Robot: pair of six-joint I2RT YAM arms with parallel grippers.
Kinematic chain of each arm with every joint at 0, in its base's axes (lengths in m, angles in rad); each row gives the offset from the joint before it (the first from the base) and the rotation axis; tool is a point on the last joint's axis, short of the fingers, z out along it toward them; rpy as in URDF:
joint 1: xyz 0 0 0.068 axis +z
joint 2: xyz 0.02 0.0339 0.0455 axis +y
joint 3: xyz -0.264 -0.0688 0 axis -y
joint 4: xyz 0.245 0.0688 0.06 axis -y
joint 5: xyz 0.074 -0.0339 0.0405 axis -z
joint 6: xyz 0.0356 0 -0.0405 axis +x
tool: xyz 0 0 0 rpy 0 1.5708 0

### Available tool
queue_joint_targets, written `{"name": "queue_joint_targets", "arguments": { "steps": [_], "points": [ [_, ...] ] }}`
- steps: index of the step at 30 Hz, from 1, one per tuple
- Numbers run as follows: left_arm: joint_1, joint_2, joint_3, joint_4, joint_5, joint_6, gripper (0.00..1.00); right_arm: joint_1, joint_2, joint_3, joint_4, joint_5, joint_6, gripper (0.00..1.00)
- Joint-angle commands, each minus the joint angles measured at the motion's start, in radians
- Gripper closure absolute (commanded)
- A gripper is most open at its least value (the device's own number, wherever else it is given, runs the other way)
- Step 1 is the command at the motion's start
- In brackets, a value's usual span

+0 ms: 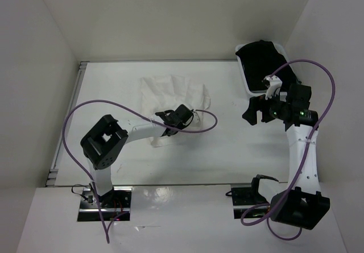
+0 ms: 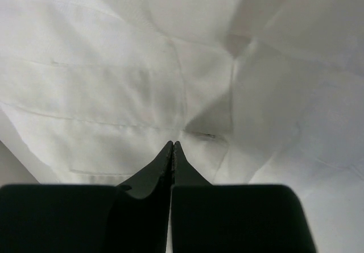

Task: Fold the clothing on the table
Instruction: Flatten the skirt out

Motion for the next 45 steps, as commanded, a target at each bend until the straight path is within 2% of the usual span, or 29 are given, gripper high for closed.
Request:
{"name": "queue_joint_targets", "arguments": {
  "steps": [1,5,9,10,15,18,25,29,30,33,40,45],
  "points": [
    [0.014,-0.015,0.03,-0.013,-0.026,-0.007,0.98,-0.007,-0.026,-0.001,0.001,-0.018,0.005,0.01],
    [0.014,-0.005,0.018,-0.004,-0.029,-0.027,0.72,-0.007,-0.026,-0.001,0.001,-0.018,0.005,0.01],
    [0.014,0.004,0.018,-0.004,-0.011,-0.038,0.59,-0.007,-0.026,-0.001,0.001,-0.018,0.005,0.01],
    [0.014,0.004,0.018,-0.004,-0.011,-0.047,0.53,-0.007,-0.026,-0.001,0.001,-0.018,0.005,0.01],
    [0.014,0.024,0.029,-0.015,0.012,-0.057,0.35,-0.016,-0.026,-0.001,0.001,-0.018,0.005,0.01],
    [0.014,0.035,0.029,-0.015,0.032,-0.067,0.32,-0.016,-0.026,-0.001,0.001,-0.018,0.005,0.01],
    [0.014,0.065,0.038,-0.006,0.06,-0.067,0.34,-0.016,-0.026,-0.001,-0.008,-0.018,0.005,0.01],
    [0.014,0.076,0.038,0.004,0.069,-0.067,0.44,-0.016,-0.017,-0.001,-0.008,-0.018,0.005,0.01],
    [0.014,0.076,0.038,0.004,0.069,-0.067,0.5,-0.016,-0.017,-0.001,-0.008,-0.018,0.005,0.01],
    [0.014,0.097,0.038,0.013,0.089,-0.067,0.59,-0.025,-0.017,-0.001,-0.008,-0.018,0.005,0.01],
    [0.014,0.116,0.038,0.013,0.117,-0.067,0.65,-0.025,-0.008,-0.001,-0.008,-0.018,0.005,0.01],
    [0.023,0.136,0.038,0.013,0.166,-0.067,0.77,-0.025,-0.008,-0.001,-0.008,-0.018,0.005,0.01]
  ]
}}
